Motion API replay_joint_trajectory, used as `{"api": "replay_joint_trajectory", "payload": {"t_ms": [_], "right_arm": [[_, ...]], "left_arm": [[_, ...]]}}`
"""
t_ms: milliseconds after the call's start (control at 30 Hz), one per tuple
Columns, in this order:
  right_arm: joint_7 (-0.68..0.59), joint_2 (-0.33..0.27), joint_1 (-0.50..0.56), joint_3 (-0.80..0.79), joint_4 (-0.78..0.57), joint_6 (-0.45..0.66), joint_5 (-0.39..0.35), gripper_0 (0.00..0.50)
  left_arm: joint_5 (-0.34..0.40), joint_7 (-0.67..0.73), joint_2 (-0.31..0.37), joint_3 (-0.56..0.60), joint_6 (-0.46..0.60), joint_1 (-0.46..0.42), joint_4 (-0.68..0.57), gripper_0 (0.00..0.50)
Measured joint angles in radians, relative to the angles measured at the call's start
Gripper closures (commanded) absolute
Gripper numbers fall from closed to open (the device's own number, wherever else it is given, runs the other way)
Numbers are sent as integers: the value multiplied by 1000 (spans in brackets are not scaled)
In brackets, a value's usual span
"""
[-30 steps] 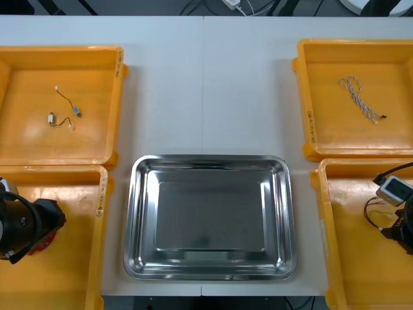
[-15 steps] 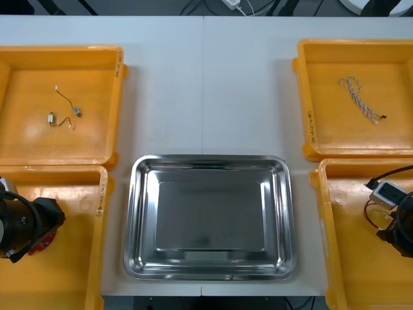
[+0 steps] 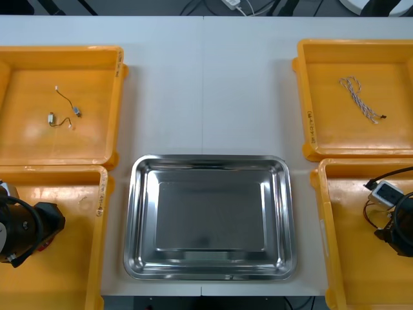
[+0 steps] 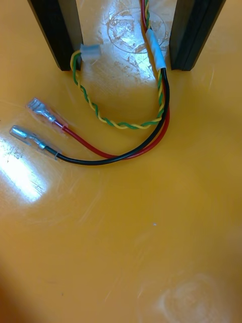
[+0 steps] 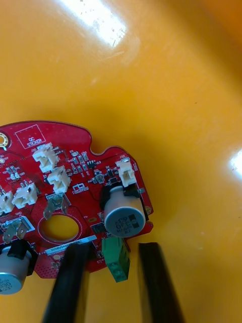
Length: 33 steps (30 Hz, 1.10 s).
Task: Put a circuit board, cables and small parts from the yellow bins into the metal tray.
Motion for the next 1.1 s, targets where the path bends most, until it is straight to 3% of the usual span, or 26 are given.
{"api": "replay_joint_trajectory", "payload": {"t_ms": [233,267,300,333,367,900,1100], "right_arm": [[0,0,0,8,0,-15,4,15],[0,0,0,8,0,-16,4,106],[0,0,0,8,0,-15,4,232],[0,0,0,9,0,-15,4,426],[0,0,0,11,-1,-16,4,500],[0,0,0,14,-3,-23,4,500],[0,0,0,13,-4,-21,3,500]], "left_arm": [[0,0,0,0,-3,1,0,500],[0,0,0,0,-5,1,0,500],[0,0,0,0,-6,2,0,500],[0,0,0,0,-8,2,0,500],[0,0,0,0,-8,3,0,500],[1,0,0,2,-6,3,0,500],[32,0,0,34,63,3,-2,500]]}}
